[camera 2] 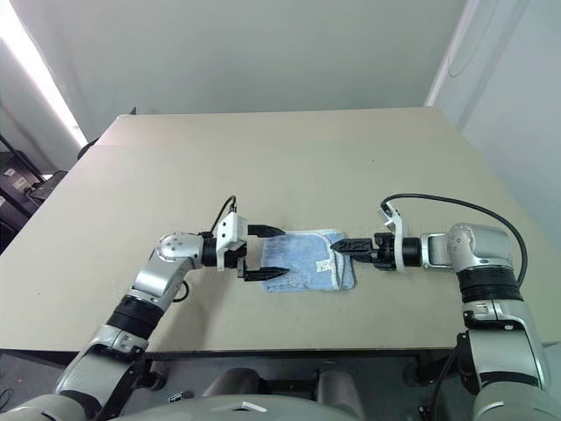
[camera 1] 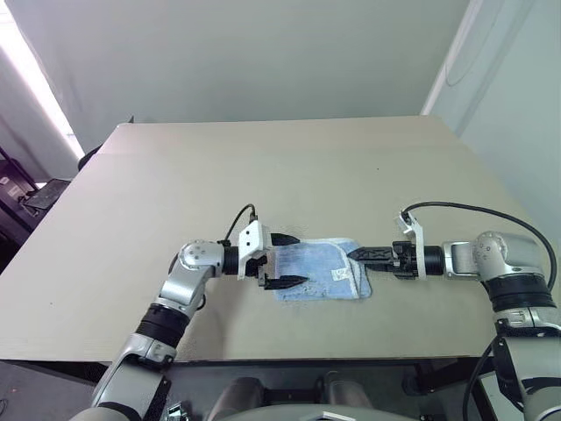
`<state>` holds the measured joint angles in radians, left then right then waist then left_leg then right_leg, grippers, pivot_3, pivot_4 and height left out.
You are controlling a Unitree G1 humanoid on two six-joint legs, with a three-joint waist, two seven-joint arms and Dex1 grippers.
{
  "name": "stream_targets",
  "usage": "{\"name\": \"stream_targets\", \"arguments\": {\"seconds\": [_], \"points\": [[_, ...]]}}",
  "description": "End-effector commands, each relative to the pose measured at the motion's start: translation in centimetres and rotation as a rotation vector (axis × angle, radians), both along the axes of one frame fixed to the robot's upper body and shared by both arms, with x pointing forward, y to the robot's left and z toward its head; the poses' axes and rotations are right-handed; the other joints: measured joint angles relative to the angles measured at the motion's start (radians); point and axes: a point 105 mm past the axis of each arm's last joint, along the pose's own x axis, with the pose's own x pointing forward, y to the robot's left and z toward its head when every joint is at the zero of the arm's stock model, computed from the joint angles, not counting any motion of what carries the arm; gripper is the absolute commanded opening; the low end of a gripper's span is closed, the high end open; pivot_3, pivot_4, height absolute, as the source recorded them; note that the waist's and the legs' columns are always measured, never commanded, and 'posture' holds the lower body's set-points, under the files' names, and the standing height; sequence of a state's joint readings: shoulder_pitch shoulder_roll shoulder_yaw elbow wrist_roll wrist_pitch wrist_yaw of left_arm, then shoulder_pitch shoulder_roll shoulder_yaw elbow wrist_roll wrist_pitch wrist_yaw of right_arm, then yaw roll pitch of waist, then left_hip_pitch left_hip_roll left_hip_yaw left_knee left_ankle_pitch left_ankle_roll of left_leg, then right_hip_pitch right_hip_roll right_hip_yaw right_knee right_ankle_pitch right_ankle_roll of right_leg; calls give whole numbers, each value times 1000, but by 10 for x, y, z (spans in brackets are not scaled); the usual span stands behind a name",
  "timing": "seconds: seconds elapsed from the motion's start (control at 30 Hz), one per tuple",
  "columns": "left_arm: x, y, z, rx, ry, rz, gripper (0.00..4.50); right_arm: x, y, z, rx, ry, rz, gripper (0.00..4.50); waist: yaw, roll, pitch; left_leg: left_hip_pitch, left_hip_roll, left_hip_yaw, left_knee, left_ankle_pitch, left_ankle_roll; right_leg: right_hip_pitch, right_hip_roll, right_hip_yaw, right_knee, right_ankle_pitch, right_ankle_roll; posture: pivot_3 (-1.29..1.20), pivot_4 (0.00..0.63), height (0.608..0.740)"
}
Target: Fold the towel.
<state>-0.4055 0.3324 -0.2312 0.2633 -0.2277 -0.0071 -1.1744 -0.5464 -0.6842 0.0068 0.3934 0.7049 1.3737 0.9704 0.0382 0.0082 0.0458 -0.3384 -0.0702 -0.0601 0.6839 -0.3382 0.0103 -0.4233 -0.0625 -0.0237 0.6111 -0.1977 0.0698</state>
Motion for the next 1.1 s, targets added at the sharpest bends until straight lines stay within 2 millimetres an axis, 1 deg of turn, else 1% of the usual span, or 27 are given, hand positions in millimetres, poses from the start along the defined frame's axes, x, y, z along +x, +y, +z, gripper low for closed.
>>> {"name": "stream_targets", "arguments": {"seconds": [0.03,0.23,0.4,0.5,0.57,0.6,0.77,0.83,0.87,0.97,1.1], "points": [[4,8,15,-42,-13,32,4499,-9,23,1,49,18,101,4395,0,0,0,0,0,0,0,0,0,0,0,0,0,0,0,0,0,740],[-1,8,16,-28,-15,14,4499,-14,36,-16,14,72,139,4395,-2,-2,-1,0,0,0,0,0,0,-1,0,0,0,0,0,0,0,740],[3,11,18,-28,-25,44,4499,-13,47,-18,43,65,161,4395,-9,-6,-3,1,2,0,0,0,0,0,1,0,0,0,-1,0,0,740],[4,12,19,-25,-31,52,4500,-11,52,-21,58,102,143,3810,-23,-6,-4,1,3,0,0,0,0,0,3,0,1,1,-2,0,0,740],[6,14,21,-27,-36,57,4500,-12,55,-20,87,131,140,3202,-29,-6,-4,1,4,0,0,0,0,-1,4,0,1,1,-3,0,0,740],[6,14,22,-28,-36,59,4500,-12,56,-18,104,140,134,2763,-29,-6,-4,1,4,0,0,0,0,-1,4,0,1,2,-3,0,0,740],[9,22,21,-12,-44,85,4500,-10,55,-11,124,121,131,930,-26,-6,-4,0,4,0,0,0,-1,-2,3,0,1,2,-4,0,0,740],[10,26,23,-14,-44,102,4500,-8,52,0,160,82,125,205,-27,-7,-4,0,4,0,0,0,-1,-2,2,0,0,2,-4,0,0,740],[11,29,24,-19,-42,112,4500,-7,49,7,178,59,117,16,-26,-7,-4,0,3,0,0,0,-1,-2,2,0,0,2,-4,0,0,740],[13,35,25,-10,-46,129,4500,0,39,25,217,-11,76,16,-25,-6,-3,0,3,0,0,0,-1,-2,2,0,1,2,-3,0,0,740],[17,42,26,-10,-43,156,4500,19,12,72,285,-187,-38,16,-23,-5,-3,-1,2,0,0,0,-1,-3,1,0,0,2,-3,0,0,740]]}}
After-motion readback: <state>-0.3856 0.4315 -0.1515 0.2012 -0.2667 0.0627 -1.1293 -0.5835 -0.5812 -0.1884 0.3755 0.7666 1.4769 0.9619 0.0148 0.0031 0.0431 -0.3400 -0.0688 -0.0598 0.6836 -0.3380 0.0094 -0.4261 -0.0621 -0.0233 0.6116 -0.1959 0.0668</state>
